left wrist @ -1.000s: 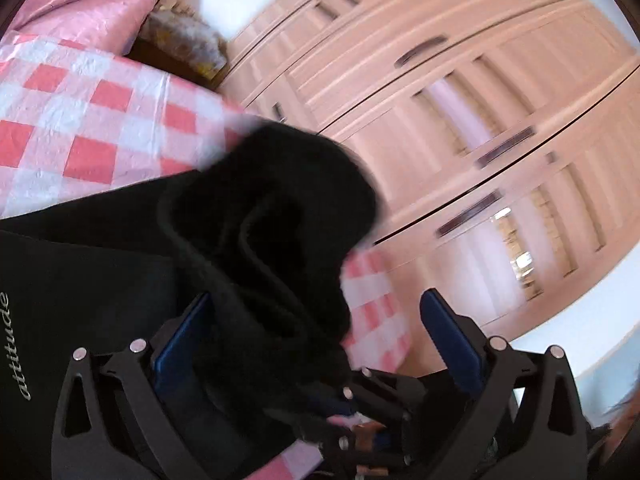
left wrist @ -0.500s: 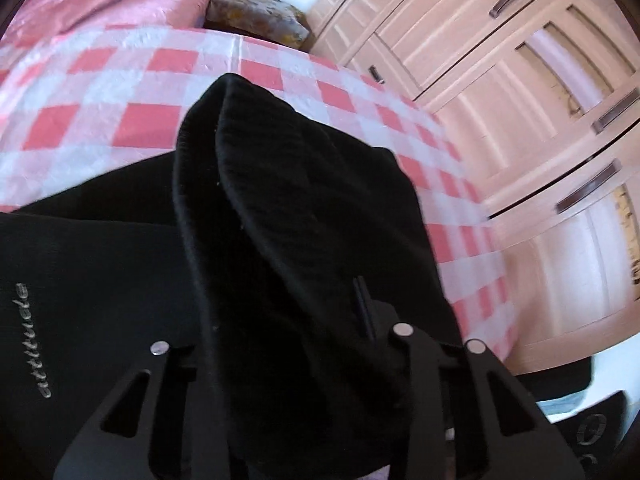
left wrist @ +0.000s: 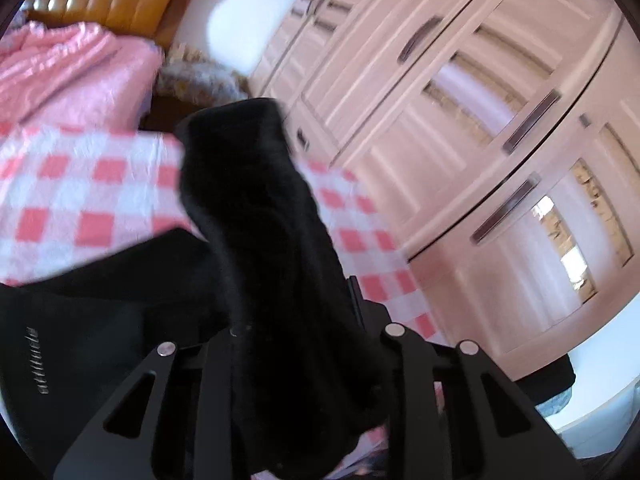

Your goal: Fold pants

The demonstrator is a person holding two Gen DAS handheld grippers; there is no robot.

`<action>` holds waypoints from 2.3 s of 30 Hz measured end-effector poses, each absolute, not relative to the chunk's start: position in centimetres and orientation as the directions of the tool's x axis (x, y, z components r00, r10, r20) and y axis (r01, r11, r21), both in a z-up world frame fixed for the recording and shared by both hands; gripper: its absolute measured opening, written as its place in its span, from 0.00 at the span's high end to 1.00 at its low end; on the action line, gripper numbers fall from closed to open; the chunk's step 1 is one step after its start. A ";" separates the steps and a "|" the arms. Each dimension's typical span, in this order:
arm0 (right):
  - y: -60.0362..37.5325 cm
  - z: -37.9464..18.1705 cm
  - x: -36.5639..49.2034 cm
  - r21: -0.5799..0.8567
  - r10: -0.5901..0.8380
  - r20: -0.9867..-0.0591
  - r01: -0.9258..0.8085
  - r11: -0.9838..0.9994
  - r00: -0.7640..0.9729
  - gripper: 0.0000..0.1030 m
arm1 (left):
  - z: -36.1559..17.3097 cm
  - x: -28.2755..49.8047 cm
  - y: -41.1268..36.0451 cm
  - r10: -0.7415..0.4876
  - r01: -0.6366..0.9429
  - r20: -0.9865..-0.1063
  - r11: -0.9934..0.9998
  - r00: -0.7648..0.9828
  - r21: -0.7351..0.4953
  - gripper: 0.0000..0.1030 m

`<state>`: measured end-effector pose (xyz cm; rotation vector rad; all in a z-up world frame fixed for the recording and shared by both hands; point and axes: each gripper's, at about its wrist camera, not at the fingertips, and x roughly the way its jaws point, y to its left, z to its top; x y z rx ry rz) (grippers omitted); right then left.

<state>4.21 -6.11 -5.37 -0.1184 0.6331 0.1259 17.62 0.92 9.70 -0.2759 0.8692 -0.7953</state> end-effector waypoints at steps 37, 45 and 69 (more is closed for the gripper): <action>-3.4 -2.1 20.3 0.284 0.611 -0.584 -0.571 0.770 0.535 0.04 | 4.5 6.8 17.7 -0.102 0.025 -0.571 0.990 0.815 -0.142 0.02; 0.3 -4.5 23.4 0.349 0.661 -0.666 -0.639 0.686 0.346 0.04 | -2.6 9.1 13.9 -0.106 0.091 -0.680 0.994 0.726 -0.058 0.02; 0.1 -5.0 9.7 -0.175 0.191 -0.697 -0.422 0.889 0.691 0.04 | -2.2 17.1 15.0 -0.021 0.066 -0.752 0.997 0.659 0.031 0.02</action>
